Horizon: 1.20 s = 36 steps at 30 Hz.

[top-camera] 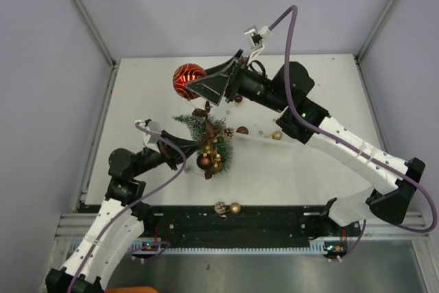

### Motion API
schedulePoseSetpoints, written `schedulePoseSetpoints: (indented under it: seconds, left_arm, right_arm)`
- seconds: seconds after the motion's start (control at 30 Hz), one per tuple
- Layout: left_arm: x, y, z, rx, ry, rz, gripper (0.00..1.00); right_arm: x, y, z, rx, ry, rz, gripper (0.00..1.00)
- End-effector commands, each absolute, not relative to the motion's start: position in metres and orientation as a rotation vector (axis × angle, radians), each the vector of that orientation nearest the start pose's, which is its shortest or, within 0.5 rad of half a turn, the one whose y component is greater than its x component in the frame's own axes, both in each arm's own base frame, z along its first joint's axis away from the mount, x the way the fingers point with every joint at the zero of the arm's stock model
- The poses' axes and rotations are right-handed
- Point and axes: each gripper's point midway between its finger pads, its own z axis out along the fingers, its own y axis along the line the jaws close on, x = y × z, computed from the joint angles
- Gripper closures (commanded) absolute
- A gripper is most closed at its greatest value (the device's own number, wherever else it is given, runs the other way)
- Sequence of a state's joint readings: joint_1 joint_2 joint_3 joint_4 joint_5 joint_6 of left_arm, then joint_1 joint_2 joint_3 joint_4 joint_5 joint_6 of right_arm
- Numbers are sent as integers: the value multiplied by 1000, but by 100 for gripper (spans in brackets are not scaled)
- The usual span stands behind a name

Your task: Decorate the small christmas tree

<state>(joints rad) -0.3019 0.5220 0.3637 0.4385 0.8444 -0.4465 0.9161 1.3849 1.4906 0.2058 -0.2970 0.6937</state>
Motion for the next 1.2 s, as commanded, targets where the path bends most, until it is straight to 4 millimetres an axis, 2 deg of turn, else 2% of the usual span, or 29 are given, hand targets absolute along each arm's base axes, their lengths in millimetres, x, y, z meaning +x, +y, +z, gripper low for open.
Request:
schedulePoseSetpoints:
  seconds: [0.0, 0.53, 0.83, 1.17]
  left_arm:
    - [170, -203, 291, 683, 1260, -1130, 100]
    - [169, -202, 291, 680, 1256, -1129, 100]
    - [169, -202, 290, 682, 1255, -1125, 100]
    - [169, -202, 292, 684, 1249, -1124, 100]
  right_arm:
    - [184, 398, 540, -481, 1234, 1639, 45]
    - [167, 427, 529, -532, 1251, 1755, 48]
    - [162, 433, 527, -545, 1255, 1783, 50]
    - [166, 439, 516, -539, 1297, 1779, 51]
